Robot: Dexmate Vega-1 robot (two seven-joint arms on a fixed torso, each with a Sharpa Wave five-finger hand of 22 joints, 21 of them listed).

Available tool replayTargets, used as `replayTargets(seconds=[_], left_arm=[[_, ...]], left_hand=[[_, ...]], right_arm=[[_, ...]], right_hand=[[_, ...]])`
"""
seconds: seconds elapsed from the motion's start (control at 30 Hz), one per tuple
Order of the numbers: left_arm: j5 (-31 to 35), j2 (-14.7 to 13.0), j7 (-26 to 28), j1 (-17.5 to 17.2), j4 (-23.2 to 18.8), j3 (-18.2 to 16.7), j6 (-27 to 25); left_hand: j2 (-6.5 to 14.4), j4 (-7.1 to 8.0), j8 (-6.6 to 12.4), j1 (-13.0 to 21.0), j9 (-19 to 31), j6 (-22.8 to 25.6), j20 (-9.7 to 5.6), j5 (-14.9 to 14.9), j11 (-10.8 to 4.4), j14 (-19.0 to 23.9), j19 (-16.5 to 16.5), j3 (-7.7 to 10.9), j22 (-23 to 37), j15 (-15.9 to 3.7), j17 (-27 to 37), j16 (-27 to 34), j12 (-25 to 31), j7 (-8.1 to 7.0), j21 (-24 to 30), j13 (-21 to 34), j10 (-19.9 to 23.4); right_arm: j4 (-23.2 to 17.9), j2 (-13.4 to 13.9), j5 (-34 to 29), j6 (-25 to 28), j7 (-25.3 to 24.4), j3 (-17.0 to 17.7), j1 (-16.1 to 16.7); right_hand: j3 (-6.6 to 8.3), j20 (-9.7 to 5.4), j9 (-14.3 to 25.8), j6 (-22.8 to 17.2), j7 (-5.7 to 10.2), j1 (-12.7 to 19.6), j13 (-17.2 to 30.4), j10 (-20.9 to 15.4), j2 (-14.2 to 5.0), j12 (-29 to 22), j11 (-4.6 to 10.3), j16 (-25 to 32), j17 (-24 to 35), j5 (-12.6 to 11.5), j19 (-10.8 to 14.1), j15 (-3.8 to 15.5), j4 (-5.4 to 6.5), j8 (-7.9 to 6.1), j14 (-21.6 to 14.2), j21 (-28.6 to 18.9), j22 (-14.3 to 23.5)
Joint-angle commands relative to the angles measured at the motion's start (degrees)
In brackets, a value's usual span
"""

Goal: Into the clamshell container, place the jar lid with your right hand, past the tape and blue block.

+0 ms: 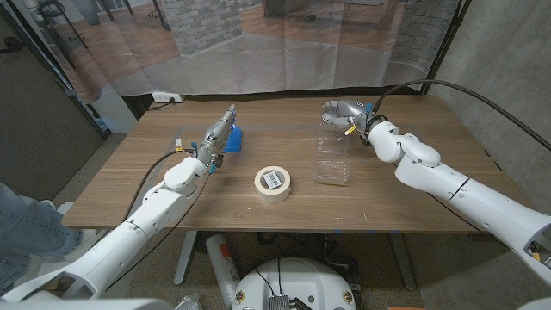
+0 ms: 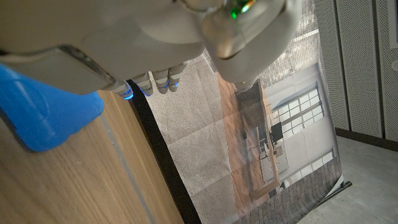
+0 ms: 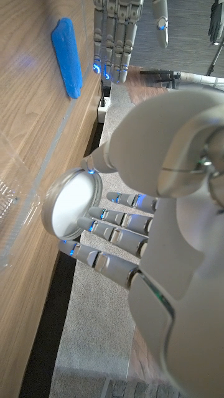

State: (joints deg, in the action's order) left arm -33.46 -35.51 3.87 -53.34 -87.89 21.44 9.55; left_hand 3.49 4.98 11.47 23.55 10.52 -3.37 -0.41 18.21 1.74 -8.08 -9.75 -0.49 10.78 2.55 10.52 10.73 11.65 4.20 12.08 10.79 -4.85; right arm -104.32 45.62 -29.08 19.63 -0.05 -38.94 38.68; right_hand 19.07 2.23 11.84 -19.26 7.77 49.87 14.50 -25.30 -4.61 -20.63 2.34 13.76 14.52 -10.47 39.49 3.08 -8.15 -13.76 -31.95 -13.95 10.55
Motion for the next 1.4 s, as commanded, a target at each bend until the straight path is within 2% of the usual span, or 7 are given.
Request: replayTargets(seconds=[0.03, 0.6, 0.63, 0.77, 1.4], left_arm=[[0.08, 0.41, -0.74, 1.15, 1.11, 0.58, -0.33], [0.53, 0.05, -0.07, 1.42, -0.14, 0.64, -1.23], [0.56, -0.05, 0.02, 1.37, -0.29, 0.63, -1.39], [0.53, -0.19, 0.26, 1.24, -0.55, 0.55, -1.74], [0.79, 0.42, 0.23, 1.89, 0.12, 0.95, -1.60]], left_hand=[[0.51, 0.02, -0.07, 0.17, 0.33, 0.37, -0.27, 0.01, 0.16, 0.00, -2.11, -0.37, 0.10, 0.10, 0.19, 0.22, 0.08, 0.12, 0.04, 0.11, -0.27], [0.55, 0.01, -0.08, 0.20, 0.33, 0.33, -0.28, 0.00, 0.25, -0.08, -2.15, -0.51, 0.10, 0.20, 0.19, 0.20, 0.09, 0.00, 0.03, 0.11, -0.25], [0.56, 0.01, -0.07, 0.21, 0.33, 0.35, -0.28, 0.00, 0.27, -0.08, -2.15, -0.52, 0.10, 0.20, 0.19, 0.19, 0.09, 0.02, 0.03, 0.11, -0.25], [0.58, 0.01, -0.07, 0.22, 0.33, 0.37, -0.26, 0.00, 0.19, -0.12, -2.17, -0.55, 0.10, 0.19, 0.19, 0.18, 0.11, 0.03, 0.02, 0.11, -0.20], [0.67, -0.01, -0.07, 0.29, 0.33, 0.35, -0.24, -0.01, 0.28, -0.07, -2.18, -0.70, 0.09, 0.13, 0.19, 0.21, 0.08, 0.06, 0.02, 0.11, -0.27]], right_arm=[[1.82, -0.91, -1.34, 0.55, -0.48, -1.62, -0.46], [4.22, -1.30, -1.44, -0.15, 0.62, -2.96, -1.30], [4.43, -1.39, -1.34, -0.18, 0.67, -3.01, -1.33], [5.21, -1.57, -1.24, -0.42, 1.10, -3.41, -1.65], [8.11, -2.55, -0.10, -0.89, 1.31, -4.53, -2.10]], right_hand=[[0.31, -0.31, 0.31, -0.65, -0.01, 0.83, 0.33, -0.58, 0.07, 0.02, 0.19, -0.12, 0.10, -0.22, 0.40, 2.82, 0.06, -0.08, -0.55, 0.01, 0.21], [0.45, -0.45, 0.32, -1.07, 0.12, 0.87, 0.37, -0.76, 0.03, 0.02, 0.33, -0.19, 0.19, -0.24, 0.47, 2.93, 0.10, -0.09, -0.62, 0.18, 0.22], [0.45, -0.43, 0.32, -1.08, 0.12, 0.83, 0.38, -0.70, 0.02, 0.05, 0.66, -0.18, 0.21, -0.24, 0.44, 2.92, 0.13, -0.08, -0.65, 0.21, 0.22], [0.52, -0.47, 0.32, -1.25, 0.20, 0.87, 0.40, -0.86, -0.04, 0.01, 0.36, -0.21, 0.23, -0.25, 0.48, 2.98, 0.13, -0.09, -0.66, 0.26, 0.23], [0.72, -0.51, 0.33, -1.67, 0.23, 1.03, 0.45, -0.97, -0.10, 0.05, 0.49, -0.32, 0.31, -0.30, 0.47, 2.89, 0.09, -0.08, -0.66, 0.47, 0.24]])
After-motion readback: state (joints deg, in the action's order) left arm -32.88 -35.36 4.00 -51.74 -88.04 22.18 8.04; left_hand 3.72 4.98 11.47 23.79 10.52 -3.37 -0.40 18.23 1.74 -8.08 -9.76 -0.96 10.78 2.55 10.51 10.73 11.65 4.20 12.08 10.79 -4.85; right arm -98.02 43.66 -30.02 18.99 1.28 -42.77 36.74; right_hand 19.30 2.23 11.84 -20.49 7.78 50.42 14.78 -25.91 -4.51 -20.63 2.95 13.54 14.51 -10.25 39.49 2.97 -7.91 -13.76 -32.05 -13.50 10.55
